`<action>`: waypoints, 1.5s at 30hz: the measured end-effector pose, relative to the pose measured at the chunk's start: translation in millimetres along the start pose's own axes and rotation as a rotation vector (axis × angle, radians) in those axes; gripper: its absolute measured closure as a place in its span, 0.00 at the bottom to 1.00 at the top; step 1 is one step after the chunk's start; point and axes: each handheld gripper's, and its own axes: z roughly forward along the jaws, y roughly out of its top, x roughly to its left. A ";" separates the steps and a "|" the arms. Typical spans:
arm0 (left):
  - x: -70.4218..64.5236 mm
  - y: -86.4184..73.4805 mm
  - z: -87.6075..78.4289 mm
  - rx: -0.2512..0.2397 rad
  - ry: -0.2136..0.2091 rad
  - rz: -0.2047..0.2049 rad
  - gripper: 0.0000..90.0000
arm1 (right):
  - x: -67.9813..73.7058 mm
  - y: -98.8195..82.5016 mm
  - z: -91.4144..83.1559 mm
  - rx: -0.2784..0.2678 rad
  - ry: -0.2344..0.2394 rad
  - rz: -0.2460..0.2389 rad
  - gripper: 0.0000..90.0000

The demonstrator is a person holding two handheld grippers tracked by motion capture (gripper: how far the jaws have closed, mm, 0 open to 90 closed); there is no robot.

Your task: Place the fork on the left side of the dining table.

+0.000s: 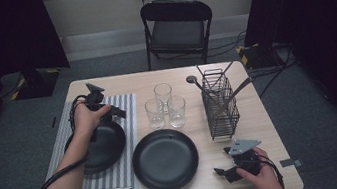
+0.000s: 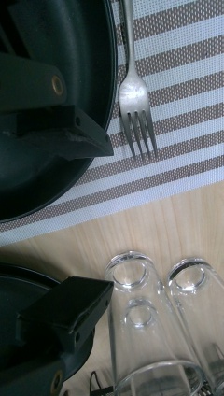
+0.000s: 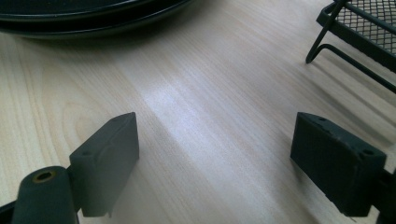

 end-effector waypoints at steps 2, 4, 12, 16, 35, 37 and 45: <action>-1.6 0.0 -0.8 0.008 0.000 0.000 0.33 | 0.0 0.0 0.0 0.000 0.000 0.000 0.16; -3.3 0.4 -1.3 0.013 0.003 0.002 0.32 | 0.0 0.0 0.0 0.000 0.000 0.000 0.16; -15.9 3.6 -3.2 0.009 0.000 0.037 0.32 | 0.0 0.0 0.0 0.000 0.000 0.000 0.16; -21.4 5.9 -2.8 0.020 -0.011 0.050 0.32 | 0.0 0.0 0.0 0.000 0.000 0.000 0.16; -34.9 7.0 4.6 0.046 -0.024 0.083 0.31 | 0.1 0.0 0.0 0.000 0.000 0.000 0.16; -35.8 6.9 4.5 0.047 -0.033 0.084 0.31 | 0.0 0.0 0.0 0.000 0.000 0.000 0.16; -42.2 6.5 5.8 0.055 -0.042 0.094 0.31 | 0.0 0.0 0.0 0.000 0.000 0.000 0.16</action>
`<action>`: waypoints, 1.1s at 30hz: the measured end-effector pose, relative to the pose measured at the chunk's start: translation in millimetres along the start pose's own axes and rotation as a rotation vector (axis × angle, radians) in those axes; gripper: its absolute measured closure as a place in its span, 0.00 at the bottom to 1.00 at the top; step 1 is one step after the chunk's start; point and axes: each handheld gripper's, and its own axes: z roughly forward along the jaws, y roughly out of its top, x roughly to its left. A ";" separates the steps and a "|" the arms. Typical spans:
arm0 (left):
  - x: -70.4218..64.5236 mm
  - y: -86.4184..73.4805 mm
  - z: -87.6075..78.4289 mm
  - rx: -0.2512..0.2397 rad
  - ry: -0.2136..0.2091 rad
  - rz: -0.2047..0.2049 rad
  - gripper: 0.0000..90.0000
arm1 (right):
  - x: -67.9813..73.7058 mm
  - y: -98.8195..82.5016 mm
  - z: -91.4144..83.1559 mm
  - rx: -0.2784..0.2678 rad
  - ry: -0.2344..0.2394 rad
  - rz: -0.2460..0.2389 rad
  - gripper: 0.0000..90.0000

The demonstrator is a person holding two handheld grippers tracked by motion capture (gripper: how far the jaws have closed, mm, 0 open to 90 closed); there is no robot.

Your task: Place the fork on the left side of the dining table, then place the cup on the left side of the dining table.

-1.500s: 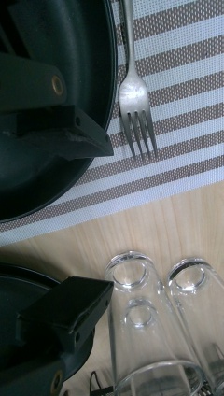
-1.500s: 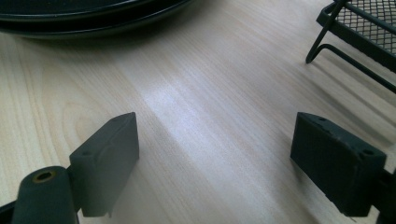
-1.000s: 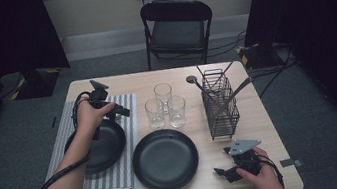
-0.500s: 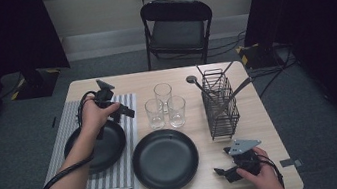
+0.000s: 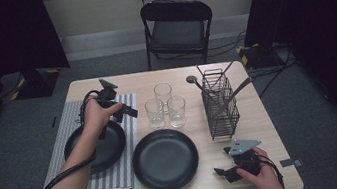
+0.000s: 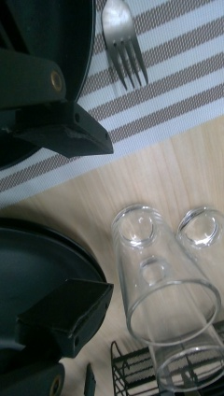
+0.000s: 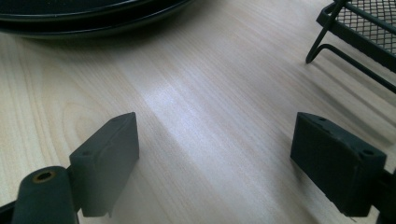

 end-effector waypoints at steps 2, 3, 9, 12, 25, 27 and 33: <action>-2.6 0.3 1.0 -0.002 0.004 0.007 0.31 | 0.0 0.0 0.0 0.000 0.000 0.000 0.16; -4.7 0.4 0.8 0.001 -0.004 0.001 0.31 | 0.0 0.0 0.0 0.000 0.000 0.000 0.16; -10.1 3.5 0.3 -0.010 -0.006 0.008 0.31 | 0.1 0.0 0.0 0.000 0.000 0.000 0.16; -12.1 4.5 2.1 -0.009 -0.005 0.005 0.31 | 0.1 0.0 0.0 0.000 0.000 0.001 0.16; -21.8 13.1 8.3 0.001 -0.011 0.021 0.31 | 0.1 0.0 0.1 -0.001 0.001 0.002 0.16; -23.1 14.1 9.7 -0.003 -0.013 0.015 0.31 | -0.2 0.1 0.2 -0.001 0.003 0.000 0.16; -23.4 19.3 11.6 -0.001 -0.010 0.009 0.31 | -0.7 0.2 0.4 -0.002 0.009 -0.004 0.16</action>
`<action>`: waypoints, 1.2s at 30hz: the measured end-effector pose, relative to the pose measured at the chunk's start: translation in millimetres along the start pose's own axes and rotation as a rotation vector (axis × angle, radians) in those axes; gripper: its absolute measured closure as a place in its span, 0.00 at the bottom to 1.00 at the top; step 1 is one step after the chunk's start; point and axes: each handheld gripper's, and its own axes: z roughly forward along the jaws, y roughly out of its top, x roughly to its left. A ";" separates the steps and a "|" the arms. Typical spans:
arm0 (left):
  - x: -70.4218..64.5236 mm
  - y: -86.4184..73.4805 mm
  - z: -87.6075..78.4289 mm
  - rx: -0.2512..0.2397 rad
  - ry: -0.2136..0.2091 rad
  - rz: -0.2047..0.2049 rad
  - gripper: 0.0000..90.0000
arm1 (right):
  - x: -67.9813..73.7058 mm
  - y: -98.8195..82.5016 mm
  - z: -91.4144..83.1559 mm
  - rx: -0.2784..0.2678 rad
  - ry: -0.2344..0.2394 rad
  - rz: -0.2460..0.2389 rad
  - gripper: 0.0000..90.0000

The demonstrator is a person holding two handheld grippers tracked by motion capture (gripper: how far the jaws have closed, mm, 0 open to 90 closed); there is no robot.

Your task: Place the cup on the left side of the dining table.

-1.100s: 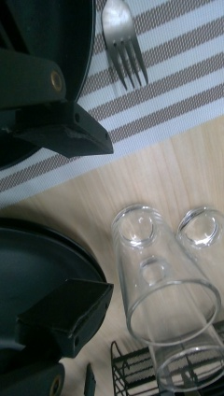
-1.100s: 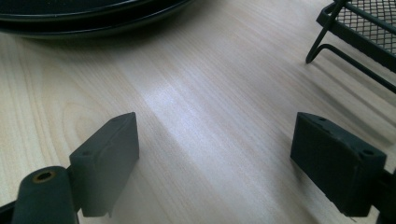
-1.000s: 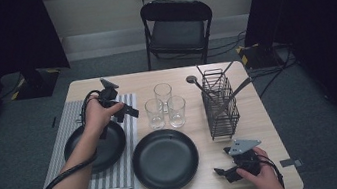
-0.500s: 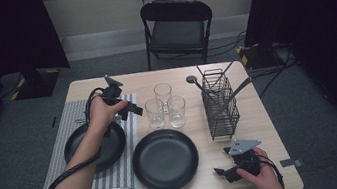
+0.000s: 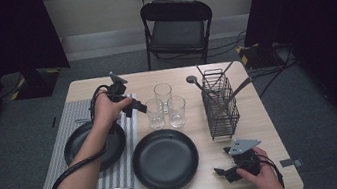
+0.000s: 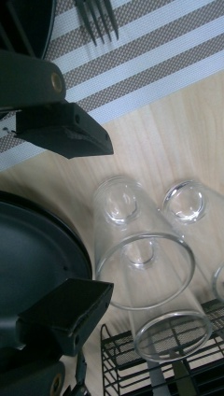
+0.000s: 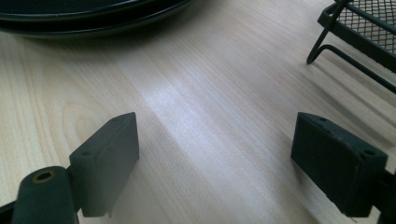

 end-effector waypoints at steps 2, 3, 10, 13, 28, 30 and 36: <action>0.4 1.6 1.0 -0.005 -0.008 -0.015 0.31 | 0.0 0.0 0.0 0.000 0.000 0.000 0.16; 0.9 2.5 1.5 -0.006 0.000 -0.011 0.31 | 0.0 0.0 0.0 0.000 0.000 0.000 0.16; -1.0 8.2 6.9 -0.011 -0.003 -0.023 0.31 | -0.1 0.0 0.0 0.000 0.001 -0.001 0.16; -0.9 11.3 7.7 -0.005 0.000 -0.009 0.31 | -0.1 0.0 0.1 -0.001 0.001 -0.001 0.16; 1.0 18.6 15.6 -0.003 0.009 -0.049 0.32 | 0.0 0.0 0.0 -0.001 0.001 0.000 0.16; 1.6 19.3 16.2 -0.003 0.011 -0.053 0.32 | 0.0 0.0 0.1 -0.001 0.001 0.000 0.16; 3.2 20.4 20.3 -0.001 0.010 -0.056 0.32 | 0.0 0.0 0.0 -0.001 0.001 0.000 0.16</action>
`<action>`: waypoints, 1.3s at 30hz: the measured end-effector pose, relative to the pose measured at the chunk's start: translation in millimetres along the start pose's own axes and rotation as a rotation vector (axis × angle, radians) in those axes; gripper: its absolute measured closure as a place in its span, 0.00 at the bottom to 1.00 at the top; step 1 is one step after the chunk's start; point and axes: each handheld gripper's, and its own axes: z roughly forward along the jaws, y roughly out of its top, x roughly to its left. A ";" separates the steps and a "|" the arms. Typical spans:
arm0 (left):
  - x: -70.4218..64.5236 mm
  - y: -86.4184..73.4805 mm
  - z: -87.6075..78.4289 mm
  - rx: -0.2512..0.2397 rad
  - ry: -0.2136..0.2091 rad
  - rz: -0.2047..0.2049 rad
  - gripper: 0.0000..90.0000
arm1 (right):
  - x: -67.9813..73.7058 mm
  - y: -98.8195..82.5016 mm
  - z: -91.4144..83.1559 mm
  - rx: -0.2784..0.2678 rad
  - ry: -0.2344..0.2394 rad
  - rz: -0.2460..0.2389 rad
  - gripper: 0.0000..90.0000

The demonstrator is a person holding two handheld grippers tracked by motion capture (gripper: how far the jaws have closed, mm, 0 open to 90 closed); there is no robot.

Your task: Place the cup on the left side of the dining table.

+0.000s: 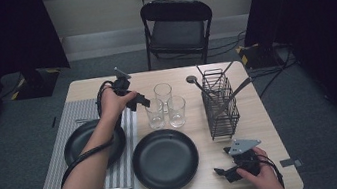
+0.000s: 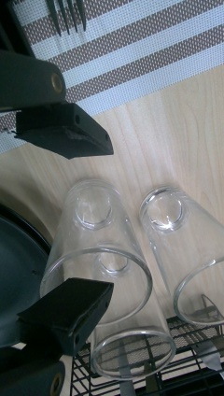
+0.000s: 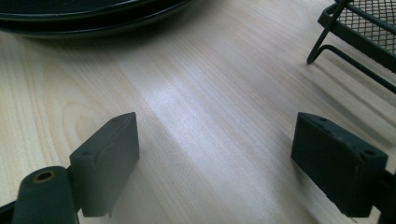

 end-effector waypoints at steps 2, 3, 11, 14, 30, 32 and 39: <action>-0.1 -0.4 1.4 0.002 0.001 -0.010 0.32 | 0.0 0.0 0.0 0.000 0.000 0.000 0.16; 0.5 -0.4 2.7 0.002 0.000 -0.007 0.32 | 0.0 0.0 0.0 0.000 0.000 0.000 0.16; 0.5 -0.9 8.4 0.004 0.011 -0.022 0.38 | 0.0 0.0 0.0 0.000 0.000 0.000 0.16; -0.2 -0.8 9.4 0.003 0.018 -0.030 0.42 | 0.0 0.0 0.0 0.000 0.000 0.000 0.16; -2.0 -1.1 16.6 0.012 0.026 -0.043 0.50 | -0.1 0.0 0.0 0.000 -0.001 -0.001 0.16; -2.9 -1.3 17.9 0.020 0.028 -0.046 0.51 | -0.1 0.0 0.0 0.000 -0.001 0.000 0.16; -4.2 -1.3 20.3 0.014 0.018 -0.057 0.56 | -0.1 0.0 0.0 0.000 -0.001 0.000 0.16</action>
